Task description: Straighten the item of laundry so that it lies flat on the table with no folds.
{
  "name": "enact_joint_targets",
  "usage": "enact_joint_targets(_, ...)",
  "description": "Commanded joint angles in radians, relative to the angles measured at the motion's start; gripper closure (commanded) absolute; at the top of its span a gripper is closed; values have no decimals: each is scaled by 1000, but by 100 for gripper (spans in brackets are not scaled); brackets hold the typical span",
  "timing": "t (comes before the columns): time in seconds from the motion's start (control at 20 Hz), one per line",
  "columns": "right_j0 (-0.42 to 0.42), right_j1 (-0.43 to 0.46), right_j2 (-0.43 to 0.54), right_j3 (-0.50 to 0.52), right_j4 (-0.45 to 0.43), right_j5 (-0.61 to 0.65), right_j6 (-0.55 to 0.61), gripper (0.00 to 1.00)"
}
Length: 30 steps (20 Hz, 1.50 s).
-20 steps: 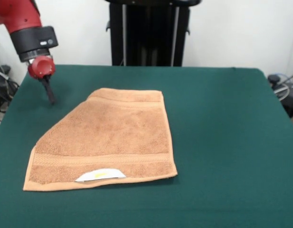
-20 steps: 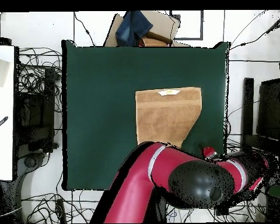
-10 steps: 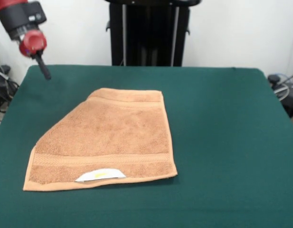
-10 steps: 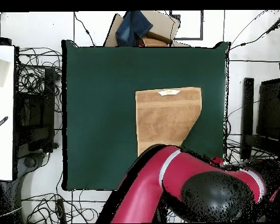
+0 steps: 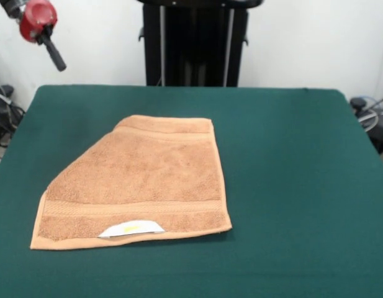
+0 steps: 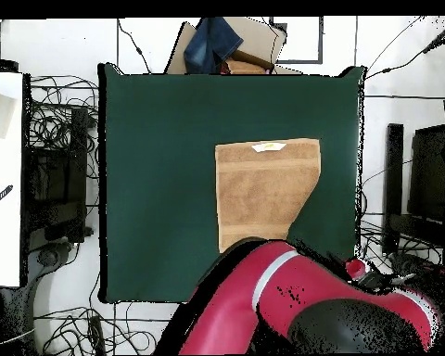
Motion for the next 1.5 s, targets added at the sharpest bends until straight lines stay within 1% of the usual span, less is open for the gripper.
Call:
enact_joint_targets(0.05, -2, 1, 220, 73, 65, 4, 82, 100)
enact_joint_targets(0.25, -10, 18, 270, 73, 112, 34, 38, 100)
enact_joint_targets(0.45, -16, 23, 300, 74, 134, 51, 25, 100)
enact_joint_targets(0.85, -17, 29, 330, 91, 152, 75, -15, 100)
enact_joint_targets(1.25, -17, 24, 341, 91, 138, 80, -2, 100)
enact_joint_targets(1.5, -22, 40, 358, 80, 157, 95, -20, 100)
